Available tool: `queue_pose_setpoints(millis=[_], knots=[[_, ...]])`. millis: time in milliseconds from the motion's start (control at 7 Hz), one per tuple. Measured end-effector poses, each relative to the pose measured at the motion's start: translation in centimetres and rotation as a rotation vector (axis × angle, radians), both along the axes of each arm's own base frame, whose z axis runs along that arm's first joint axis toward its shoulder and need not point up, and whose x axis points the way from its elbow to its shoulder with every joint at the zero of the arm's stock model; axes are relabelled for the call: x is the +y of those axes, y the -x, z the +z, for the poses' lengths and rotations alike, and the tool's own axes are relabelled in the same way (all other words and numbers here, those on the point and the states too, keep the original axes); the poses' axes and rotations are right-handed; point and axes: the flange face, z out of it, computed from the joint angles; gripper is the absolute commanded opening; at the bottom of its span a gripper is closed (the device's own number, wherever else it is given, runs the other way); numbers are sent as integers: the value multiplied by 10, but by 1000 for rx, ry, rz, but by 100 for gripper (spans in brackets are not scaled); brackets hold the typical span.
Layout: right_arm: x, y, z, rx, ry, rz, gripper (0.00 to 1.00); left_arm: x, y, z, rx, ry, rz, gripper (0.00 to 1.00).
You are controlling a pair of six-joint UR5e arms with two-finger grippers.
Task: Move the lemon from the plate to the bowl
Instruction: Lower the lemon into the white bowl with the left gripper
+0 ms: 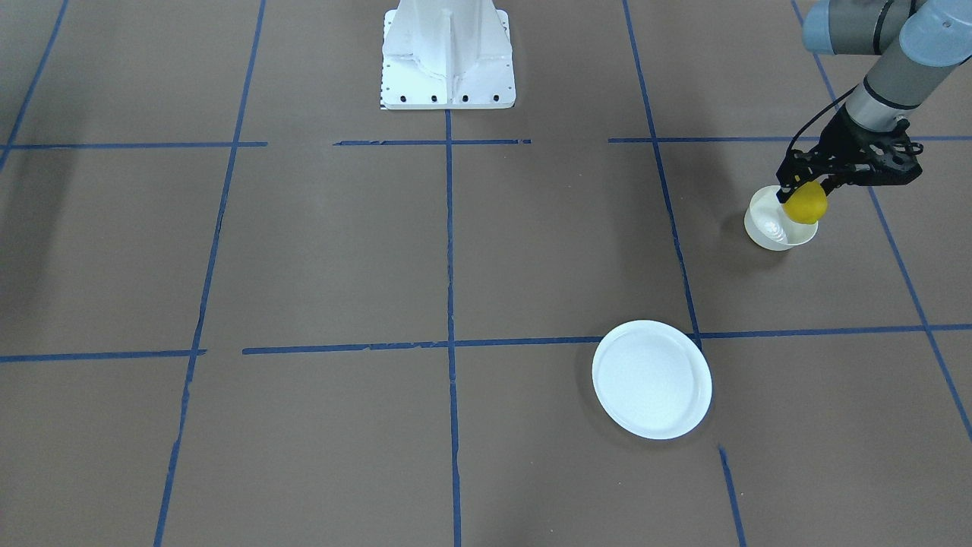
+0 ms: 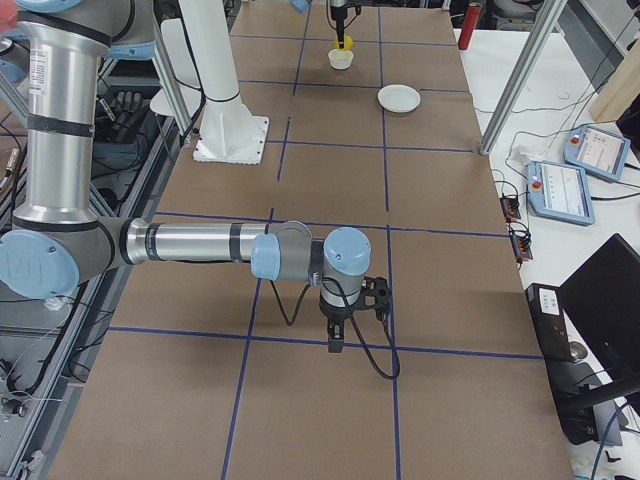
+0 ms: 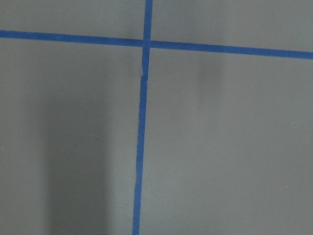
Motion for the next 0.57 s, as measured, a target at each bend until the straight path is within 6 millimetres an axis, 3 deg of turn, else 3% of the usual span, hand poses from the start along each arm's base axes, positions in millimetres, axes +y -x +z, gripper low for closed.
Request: queue_pose_setpoints(millis=[143, 429, 571], knots=[[0, 0, 0, 0, 0, 0, 100, 2, -4, 2, -1, 4, 10, 24], [0, 0, 0, 0, 0, 0, 100, 0, -9, 4, -4, 8, 19, 76], [0, 0, 0, 0, 0, 0, 100, -2, -11, 7, -6, 11, 20, 85]])
